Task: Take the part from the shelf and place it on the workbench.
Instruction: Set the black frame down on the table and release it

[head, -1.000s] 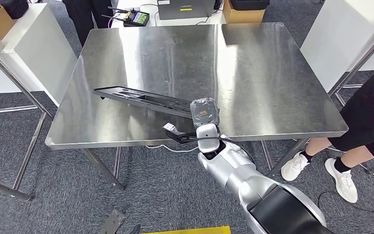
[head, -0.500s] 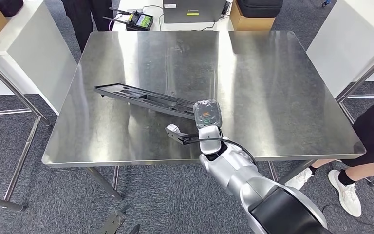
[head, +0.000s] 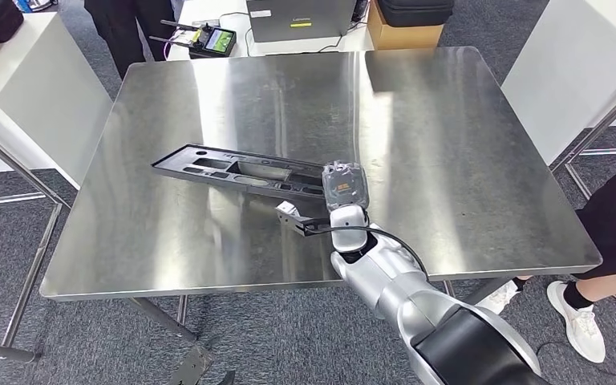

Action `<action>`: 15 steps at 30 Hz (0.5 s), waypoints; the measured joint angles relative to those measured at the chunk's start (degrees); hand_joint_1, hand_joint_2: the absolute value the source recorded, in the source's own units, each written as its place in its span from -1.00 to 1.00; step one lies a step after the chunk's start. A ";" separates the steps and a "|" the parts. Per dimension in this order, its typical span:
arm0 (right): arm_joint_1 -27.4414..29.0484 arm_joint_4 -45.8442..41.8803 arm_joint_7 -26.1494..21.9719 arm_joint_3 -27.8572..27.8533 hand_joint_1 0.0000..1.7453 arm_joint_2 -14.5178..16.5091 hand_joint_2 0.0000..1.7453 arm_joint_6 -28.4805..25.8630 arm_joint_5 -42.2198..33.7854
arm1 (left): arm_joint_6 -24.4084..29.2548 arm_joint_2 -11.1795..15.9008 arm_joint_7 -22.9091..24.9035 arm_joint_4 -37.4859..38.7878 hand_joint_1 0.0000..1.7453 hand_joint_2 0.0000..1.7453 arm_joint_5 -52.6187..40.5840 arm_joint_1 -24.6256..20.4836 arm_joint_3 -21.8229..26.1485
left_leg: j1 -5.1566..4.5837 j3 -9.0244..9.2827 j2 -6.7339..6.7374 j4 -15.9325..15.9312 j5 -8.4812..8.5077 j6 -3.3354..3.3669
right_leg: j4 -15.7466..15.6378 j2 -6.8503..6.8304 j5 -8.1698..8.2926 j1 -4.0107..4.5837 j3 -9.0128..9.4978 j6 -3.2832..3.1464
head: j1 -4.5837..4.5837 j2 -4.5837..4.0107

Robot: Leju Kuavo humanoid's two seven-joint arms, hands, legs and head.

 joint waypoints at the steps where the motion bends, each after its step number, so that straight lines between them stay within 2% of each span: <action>1: 0.05 -0.02 -0.04 -0.12 -1.00 0.00 -1.00 -0.03 0.00 | 0.14 -0.01 0.10 0.00 -1.00 1.00 -0.02 -0.02 -0.01 | 0.01 0.07 0.04 -0.11 -0.05 0.02 | 0.00 0.04 -0.06 0.02 0.01 -0.10 | 0.01 0.00; 7: 0.23 -0.19 -0.09 -0.83 -1.00 -0.01 -1.00 -0.09 0.00 | 0.28 -0.09 0.25 0.00 -1.00 1.00 0.00 -0.07 0.00 | 0.10 0.17 0.19 -0.32 -0.03 -0.20 | 0.00 0.11 -0.09 0.22 0.02 -0.21 | 0.02 0.00; 11: 0.23 -0.31 -0.09 -0.96 -1.00 -0.03 -1.00 -0.09 0.00 | 0.30 -0.22 0.25 0.00 -1.00 1.00 0.01 -0.07 0.00 | 0.24 0.18 0.20 -0.35 0.06 -1.39 | 0.02 0.10 -0.02 0.33 0.03 -0.32 | 0.03 0.01; 14: 0.24 -0.32 -0.09 -0.98 -1.00 -0.04 -1.00 -0.09 0.00 | 0.31 -0.26 0.25 0.00 -1.00 1.00 -0.01 -0.06 0.00 | 0.26 0.18 0.20 -0.35 0.12 -1.85 | 0.03 0.10 0.03 0.33 0.04 -0.39 | 0.04 0.00; 15: 0.24 -0.32 -0.09 -0.98 -1.00 -0.04 -1.00 -0.09 0.00 | 0.31 -0.26 0.25 0.00 -1.00 0.50 -0.01 -0.07 0.00 | 0.25 0.19 0.19 -0.35 0.13 -1.92 | 0.03 0.10 0.03 0.32 0.05 -0.39 | 0.04 0.00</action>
